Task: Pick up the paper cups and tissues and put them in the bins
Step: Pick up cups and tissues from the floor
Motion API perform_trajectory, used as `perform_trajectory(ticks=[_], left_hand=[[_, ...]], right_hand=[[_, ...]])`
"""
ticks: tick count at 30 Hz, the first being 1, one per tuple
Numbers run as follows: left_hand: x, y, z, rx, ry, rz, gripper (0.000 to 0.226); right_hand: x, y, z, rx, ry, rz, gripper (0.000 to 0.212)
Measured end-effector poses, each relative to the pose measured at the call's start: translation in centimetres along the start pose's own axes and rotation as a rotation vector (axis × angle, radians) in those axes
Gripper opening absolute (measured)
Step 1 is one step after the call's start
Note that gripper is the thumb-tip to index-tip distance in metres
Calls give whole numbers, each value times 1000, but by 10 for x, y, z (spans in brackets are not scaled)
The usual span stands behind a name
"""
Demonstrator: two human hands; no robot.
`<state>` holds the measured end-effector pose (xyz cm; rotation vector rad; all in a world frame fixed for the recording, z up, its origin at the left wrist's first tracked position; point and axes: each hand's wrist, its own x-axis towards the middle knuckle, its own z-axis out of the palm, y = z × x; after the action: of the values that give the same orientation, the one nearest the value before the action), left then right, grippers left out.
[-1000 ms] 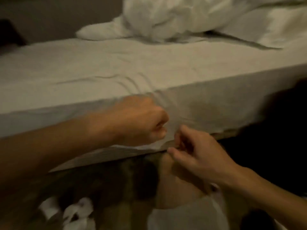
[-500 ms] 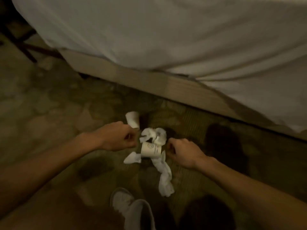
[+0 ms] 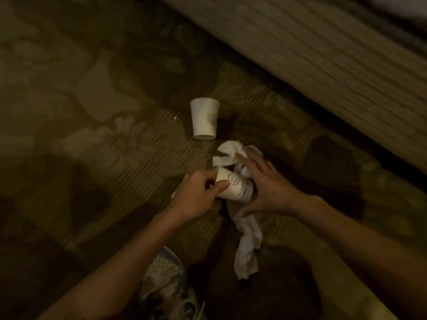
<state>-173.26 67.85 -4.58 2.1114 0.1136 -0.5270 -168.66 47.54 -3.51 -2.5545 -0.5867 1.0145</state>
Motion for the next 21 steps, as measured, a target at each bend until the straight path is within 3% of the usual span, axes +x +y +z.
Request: perform_trajectory(ticks=[4,9,13,17,21], left_hand=[[-10,0,-46,51,139,28,16],[-11,-5,-91,468,335,91,31],[-3,-12,-94,717,391,111,30],[-1,-16,-90,717,421,168,34],[-7,-16,-80,662,457,218,42]], right_hand=[[17,3,-2,103,-48,32,122],[34,-7,-16,244,93,111,67],[44,-11,-18,233,73,158,66],[50,-14,-16,392,196,150,46],[53,-13,-16,628,192,258,68]])
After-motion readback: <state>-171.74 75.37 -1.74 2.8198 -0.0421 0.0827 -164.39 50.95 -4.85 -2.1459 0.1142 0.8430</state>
